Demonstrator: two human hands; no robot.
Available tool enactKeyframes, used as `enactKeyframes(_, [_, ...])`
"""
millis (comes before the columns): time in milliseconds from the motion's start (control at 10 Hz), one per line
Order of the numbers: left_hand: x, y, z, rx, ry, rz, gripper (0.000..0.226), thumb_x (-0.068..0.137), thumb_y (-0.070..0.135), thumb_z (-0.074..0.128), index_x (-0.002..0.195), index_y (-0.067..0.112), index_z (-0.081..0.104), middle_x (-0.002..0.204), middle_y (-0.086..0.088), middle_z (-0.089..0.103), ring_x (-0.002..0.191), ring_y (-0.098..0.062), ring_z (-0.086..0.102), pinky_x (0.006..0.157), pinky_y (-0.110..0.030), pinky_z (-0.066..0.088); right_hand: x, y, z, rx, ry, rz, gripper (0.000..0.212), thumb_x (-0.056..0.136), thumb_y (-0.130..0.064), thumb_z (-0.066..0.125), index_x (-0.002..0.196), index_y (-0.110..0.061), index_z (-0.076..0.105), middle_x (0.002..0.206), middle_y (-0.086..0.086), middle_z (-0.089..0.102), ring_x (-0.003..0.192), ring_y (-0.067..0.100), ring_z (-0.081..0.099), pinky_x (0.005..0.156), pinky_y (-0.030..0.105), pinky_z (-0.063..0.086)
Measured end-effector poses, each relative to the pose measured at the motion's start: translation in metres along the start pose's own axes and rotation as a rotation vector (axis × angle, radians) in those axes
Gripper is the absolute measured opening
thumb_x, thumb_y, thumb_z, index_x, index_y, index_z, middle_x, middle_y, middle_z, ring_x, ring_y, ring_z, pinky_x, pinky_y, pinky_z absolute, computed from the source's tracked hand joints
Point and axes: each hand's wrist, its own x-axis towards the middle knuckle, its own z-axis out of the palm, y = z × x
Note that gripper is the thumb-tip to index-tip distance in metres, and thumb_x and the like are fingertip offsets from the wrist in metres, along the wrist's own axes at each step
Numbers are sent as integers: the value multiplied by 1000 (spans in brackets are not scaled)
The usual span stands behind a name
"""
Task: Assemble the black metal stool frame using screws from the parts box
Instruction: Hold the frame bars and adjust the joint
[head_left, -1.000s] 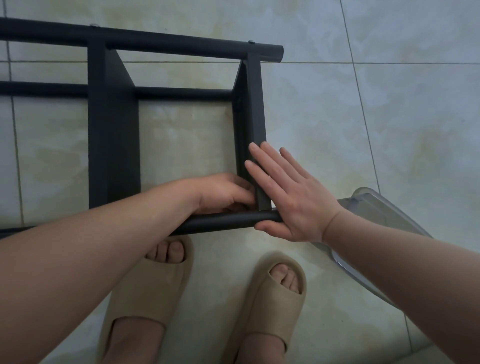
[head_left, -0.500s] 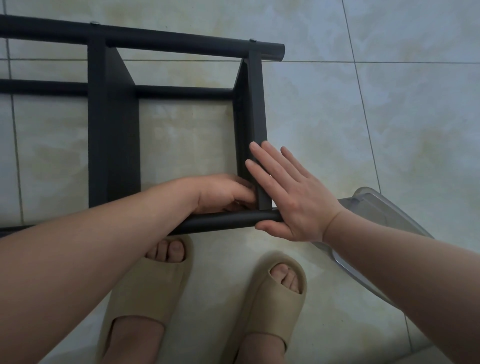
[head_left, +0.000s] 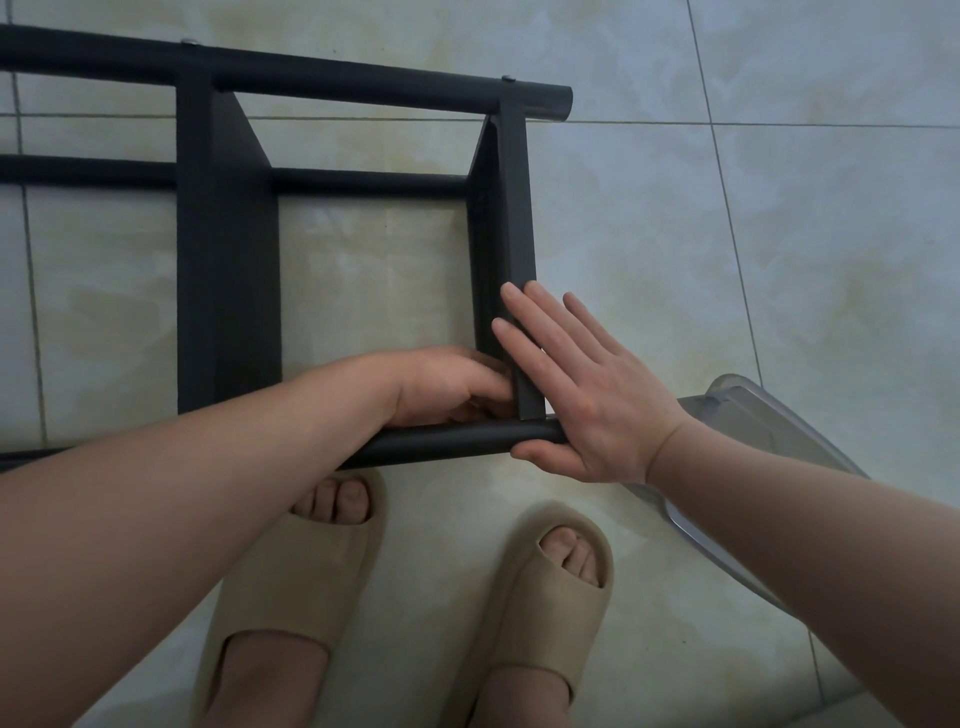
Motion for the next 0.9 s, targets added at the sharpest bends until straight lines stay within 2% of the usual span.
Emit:
enactKeyframes(100, [0, 0, 0, 73, 34, 20, 29, 71, 18, 63, 93, 0, 67, 74, -9, 64, 68, -20, 57, 66, -30, 43, 0, 0, 0, -2, 1, 1, 92, 96, -67, 33, 154, 3, 31, 164, 24, 18, 155, 38, 13, 122, 58, 21])
enactKeyframes(200, [0, -1, -1, 7, 16, 43, 16, 84, 0, 61, 99, -7, 64, 68, -7, 61, 59, -15, 57, 57, -25, 44, 0, 0, 0, -3, 1, 2, 92, 96, -67, 32, 154, 3, 30, 164, 24, 18, 155, 38, 12, 122, 58, 21])
enactKeyframes(300, [-2, 0, -2, -75, -18, 61, 17, 85, -12, 55, 97, -3, 60, 67, -9, 57, 58, -16, 56, 55, -23, 45, 0, 0, 1, -6, 4, 0, 92, 96, -67, 32, 155, 3, 30, 164, 24, 18, 155, 38, 12, 122, 58, 21])
enactKeyframes(400, [-2, 2, -1, -148, -52, 44, 37, 70, -4, 56, 106, 2, 56, 68, -10, 48, 57, -17, 47, 55, -25, 41, 0, 1, 1, -9, 1, 0, 92, 96, -67, 34, 155, 3, 30, 164, 24, 18, 155, 38, 12, 122, 58, 21])
enactKeyframes(500, [-1, 2, -1, -151, -75, 13, 28, 78, 0, 58, 106, 0, 60, 76, -11, 64, 66, -19, 64, 61, -27, 50, 0, 1, 1, -7, -2, 1, 92, 96, -67, 34, 155, 3, 30, 165, 23, 17, 155, 37, 11, 122, 58, 21])
enactKeyframes(600, [0, 0, -1, -42, -38, 51, 14, 92, -3, 54, 95, 2, 67, 74, -5, 69, 65, -14, 66, 61, -24, 50, 0, 1, 1, -2, -1, 2, 92, 96, -67, 33, 155, 3, 30, 165, 24, 17, 155, 37, 11, 122, 58, 21])
enactKeyframes(700, [0, -3, -3, -46, -27, 68, 16, 90, -9, 54, 85, 2, 64, 64, -3, 64, 57, -12, 61, 54, -20, 46, 0, 0, 1, 6, 12, 1, 91, 96, -67, 31, 155, 3, 31, 164, 24, 19, 155, 38, 13, 121, 59, 22])
enactKeyframes(800, [-1, -1, -4, -90, -32, 67, 17, 86, -14, 52, 88, 0, 62, 65, -6, 62, 57, -15, 61, 55, -21, 48, 0, 0, 2, 5, 13, 0, 91, 96, -67, 32, 155, 2, 30, 164, 24, 19, 155, 38, 13, 121, 58, 22])
enactKeyframes(900, [-4, 2, -1, -124, -54, 61, 20, 74, -9, 56, 92, -2, 58, 65, -9, 54, 56, -16, 54, 53, -22, 45, 0, 1, 2, 5, 12, 0, 91, 96, -67, 33, 155, 2, 30, 164, 24, 18, 155, 38, 13, 121, 59, 22])
